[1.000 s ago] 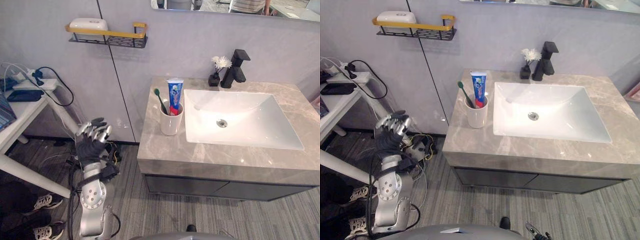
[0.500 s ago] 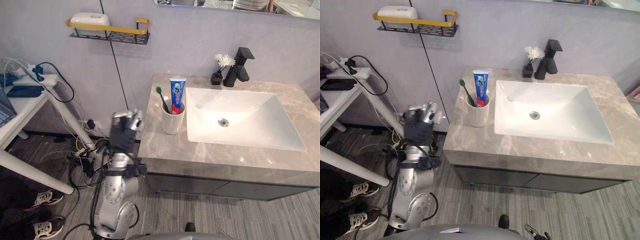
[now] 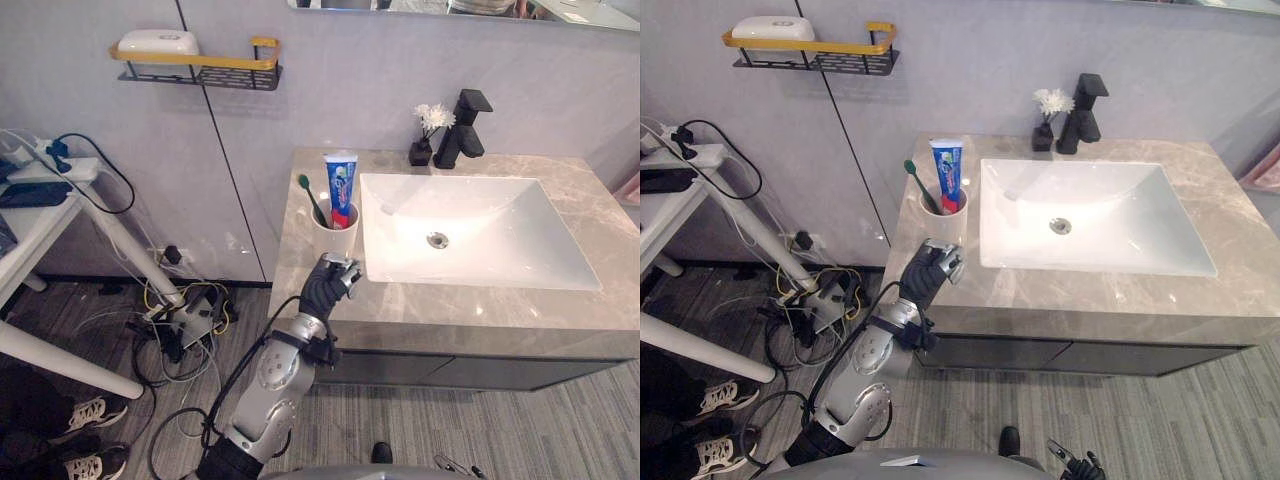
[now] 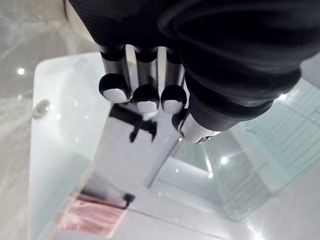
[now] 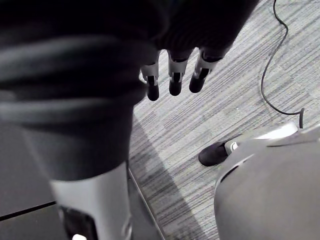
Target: Organize washtable
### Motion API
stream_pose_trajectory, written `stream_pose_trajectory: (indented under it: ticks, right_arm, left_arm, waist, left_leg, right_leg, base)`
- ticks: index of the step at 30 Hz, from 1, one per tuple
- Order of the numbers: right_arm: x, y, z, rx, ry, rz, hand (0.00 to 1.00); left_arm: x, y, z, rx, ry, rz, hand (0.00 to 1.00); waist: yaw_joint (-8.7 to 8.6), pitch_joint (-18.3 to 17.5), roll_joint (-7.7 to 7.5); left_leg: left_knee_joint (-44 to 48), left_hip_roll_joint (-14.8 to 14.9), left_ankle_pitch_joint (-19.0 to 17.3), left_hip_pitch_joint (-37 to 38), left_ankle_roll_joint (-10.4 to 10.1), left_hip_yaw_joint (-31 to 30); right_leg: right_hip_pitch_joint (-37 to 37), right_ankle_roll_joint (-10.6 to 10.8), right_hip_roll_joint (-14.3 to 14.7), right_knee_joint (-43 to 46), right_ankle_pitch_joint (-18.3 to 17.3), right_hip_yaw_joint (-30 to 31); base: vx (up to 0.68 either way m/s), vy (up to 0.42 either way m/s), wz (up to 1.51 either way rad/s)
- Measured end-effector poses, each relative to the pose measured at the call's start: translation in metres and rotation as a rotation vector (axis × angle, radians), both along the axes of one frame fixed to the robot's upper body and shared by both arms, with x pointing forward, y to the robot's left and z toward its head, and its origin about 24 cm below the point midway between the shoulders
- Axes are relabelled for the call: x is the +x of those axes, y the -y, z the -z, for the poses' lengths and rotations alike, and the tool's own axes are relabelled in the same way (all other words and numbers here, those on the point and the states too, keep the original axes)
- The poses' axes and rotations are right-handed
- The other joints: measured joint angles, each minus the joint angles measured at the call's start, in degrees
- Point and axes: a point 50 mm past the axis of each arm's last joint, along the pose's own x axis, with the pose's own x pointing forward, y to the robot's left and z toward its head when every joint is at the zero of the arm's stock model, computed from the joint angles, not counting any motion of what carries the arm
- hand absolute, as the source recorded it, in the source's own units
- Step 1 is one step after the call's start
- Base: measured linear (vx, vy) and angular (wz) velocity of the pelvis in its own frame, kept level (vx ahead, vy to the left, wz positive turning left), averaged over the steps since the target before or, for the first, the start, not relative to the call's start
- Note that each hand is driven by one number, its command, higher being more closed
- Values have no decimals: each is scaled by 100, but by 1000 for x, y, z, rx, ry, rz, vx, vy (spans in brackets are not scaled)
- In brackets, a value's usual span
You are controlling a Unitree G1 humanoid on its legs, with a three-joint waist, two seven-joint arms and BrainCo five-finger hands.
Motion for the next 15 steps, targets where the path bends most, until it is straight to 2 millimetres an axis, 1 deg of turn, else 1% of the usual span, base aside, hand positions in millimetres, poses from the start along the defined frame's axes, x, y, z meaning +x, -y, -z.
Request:
stream_pose_trajectory:
  ticks: [3, 5, 8, 15]
  right_arm:
    - [3, -1, 0, 0, 6, -14, 0]
    - [5, -1, -1, -1, 12, -16, 0]
    - [5, -1, -1, -3, 11, -14, 0]
    - [6, -1, -1, -2, 14, -13, 0]
  left_arm:
    - [3, 3, 9, 37, -29, 18, 100]
    - [3, 5, 17, 67, -62, 32, 100]
    - [8, 6, 22, 93, -77, 34, 100]
    - [16, 3, 24, 125, -85, 22, 100]
  waist:
    - [-48, -1, 2]
    - [-119, 2, 13]
    - [-138, 6, 22]
    - [-188, 12, 29]
  left_leg:
    - [-12, 0, 0, 3, 0, 30]
    - [-47, 1, 0, 11, 0, 73]
    - [-68, 1, 1, 18, 1, 88]
    - [-112, 1, 2, 47, 2, 107]
  right_leg:
    - [-2, 1, 2, -2, 8, 37]
    - [-10, 6, 8, -4, 11, 88]
    - [-35, 9, 11, -4, 14, 101]
    - [-65, 10, 15, -6, 14, 108]
  base:
    - [-19, 4, -7]
    - [-16, 5, -11]
    - [6, 2, -5]
    - [18, 2, -1]
